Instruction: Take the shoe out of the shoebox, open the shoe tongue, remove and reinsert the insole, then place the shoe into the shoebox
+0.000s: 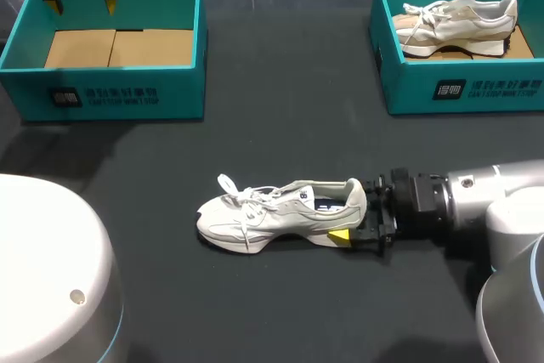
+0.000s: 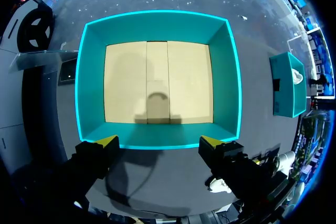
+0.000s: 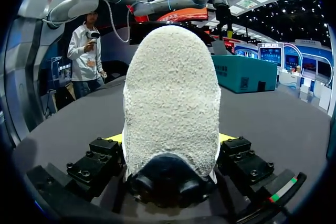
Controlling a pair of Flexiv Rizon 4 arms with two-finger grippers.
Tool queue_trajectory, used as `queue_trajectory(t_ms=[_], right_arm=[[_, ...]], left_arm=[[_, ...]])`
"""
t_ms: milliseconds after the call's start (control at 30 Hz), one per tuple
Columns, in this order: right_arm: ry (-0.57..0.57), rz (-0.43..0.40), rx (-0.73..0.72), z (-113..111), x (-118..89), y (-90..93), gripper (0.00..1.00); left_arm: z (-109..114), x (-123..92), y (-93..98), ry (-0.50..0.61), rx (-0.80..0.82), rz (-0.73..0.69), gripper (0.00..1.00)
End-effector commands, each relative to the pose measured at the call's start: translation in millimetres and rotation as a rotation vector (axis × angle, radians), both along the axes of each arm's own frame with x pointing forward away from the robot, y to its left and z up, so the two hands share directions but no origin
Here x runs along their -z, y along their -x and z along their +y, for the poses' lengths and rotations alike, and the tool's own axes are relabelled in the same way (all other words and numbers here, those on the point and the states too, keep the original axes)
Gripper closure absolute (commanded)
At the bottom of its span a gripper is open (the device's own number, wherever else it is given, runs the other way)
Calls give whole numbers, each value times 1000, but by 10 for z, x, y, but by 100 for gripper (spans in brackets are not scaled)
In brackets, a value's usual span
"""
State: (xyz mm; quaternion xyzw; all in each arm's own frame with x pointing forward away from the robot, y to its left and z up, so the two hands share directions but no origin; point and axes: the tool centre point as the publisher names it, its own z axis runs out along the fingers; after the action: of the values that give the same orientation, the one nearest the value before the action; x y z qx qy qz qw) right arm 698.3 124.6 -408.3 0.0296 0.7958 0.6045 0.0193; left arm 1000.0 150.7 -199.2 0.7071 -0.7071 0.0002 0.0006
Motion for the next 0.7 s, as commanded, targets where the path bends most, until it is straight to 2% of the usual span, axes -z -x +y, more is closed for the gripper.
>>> queue_trajectory(t_ms=[33, 700], right_arm=[[10, -1, -14, 25, 6, -27, 100], [22, 2, -40, -44, -23, -121, 100]], left_arm=[[-3, 2, 0, 0, 0, 0, 0], [-3, 2, 0, 0, 0, 0, 0]])
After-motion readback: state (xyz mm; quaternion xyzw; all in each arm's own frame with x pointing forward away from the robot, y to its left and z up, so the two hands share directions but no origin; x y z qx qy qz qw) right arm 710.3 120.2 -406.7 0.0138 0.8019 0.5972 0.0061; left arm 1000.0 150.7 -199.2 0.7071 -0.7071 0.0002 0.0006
